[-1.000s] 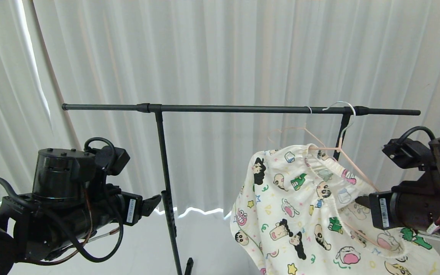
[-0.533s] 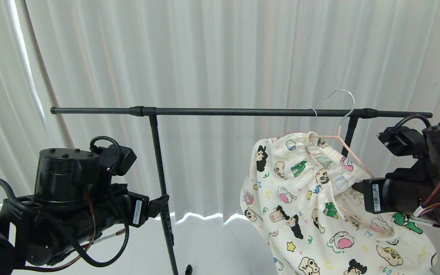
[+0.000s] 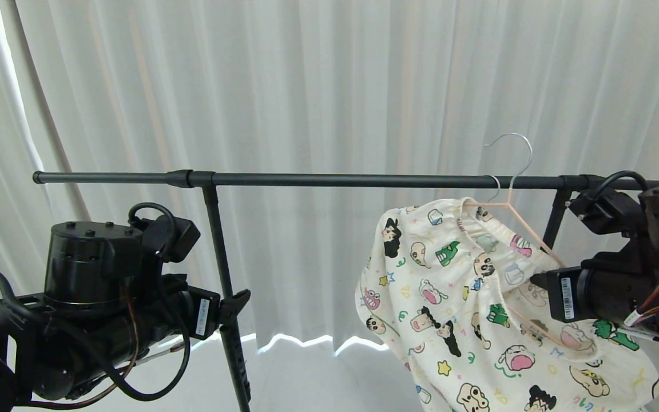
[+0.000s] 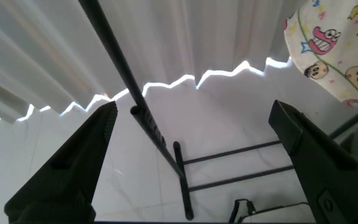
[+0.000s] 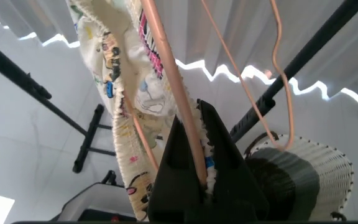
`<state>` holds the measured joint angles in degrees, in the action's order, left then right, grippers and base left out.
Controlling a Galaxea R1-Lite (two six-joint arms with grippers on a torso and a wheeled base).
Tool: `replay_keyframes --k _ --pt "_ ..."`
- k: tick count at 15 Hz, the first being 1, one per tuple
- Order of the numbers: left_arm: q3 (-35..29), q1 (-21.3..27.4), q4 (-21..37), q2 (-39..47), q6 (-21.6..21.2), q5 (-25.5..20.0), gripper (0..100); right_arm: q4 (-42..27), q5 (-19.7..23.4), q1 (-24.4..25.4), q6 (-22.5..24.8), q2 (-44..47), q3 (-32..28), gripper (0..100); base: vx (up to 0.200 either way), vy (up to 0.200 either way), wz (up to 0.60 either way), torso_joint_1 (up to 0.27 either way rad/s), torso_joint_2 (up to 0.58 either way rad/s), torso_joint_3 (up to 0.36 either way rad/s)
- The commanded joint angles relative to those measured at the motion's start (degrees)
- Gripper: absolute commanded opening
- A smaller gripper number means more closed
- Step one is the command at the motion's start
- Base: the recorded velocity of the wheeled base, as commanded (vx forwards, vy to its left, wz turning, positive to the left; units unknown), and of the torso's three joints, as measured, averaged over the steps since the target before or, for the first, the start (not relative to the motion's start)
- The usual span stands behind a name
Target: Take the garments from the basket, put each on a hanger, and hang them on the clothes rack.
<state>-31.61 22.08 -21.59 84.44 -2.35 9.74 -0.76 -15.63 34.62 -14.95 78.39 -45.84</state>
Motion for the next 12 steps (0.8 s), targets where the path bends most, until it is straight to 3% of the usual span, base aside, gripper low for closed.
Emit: replay_keyframes --k 1,12 --pt "0.41 0.07 -0.03 -0.16 -0.02 0.98 100 -0.56 -0.02 0.18 0.0 -1.39 0.13 0 0.2 0.0 0.0 0.002 0.0 0.002" --pt "0.76 2.44 -0.12 0.28 -0.37 1.33 100 -0.12 0.16 -0.61 0.09 3.09 -0.39 0 0.0 0.0 0.0 0.0 0.0 0.0"
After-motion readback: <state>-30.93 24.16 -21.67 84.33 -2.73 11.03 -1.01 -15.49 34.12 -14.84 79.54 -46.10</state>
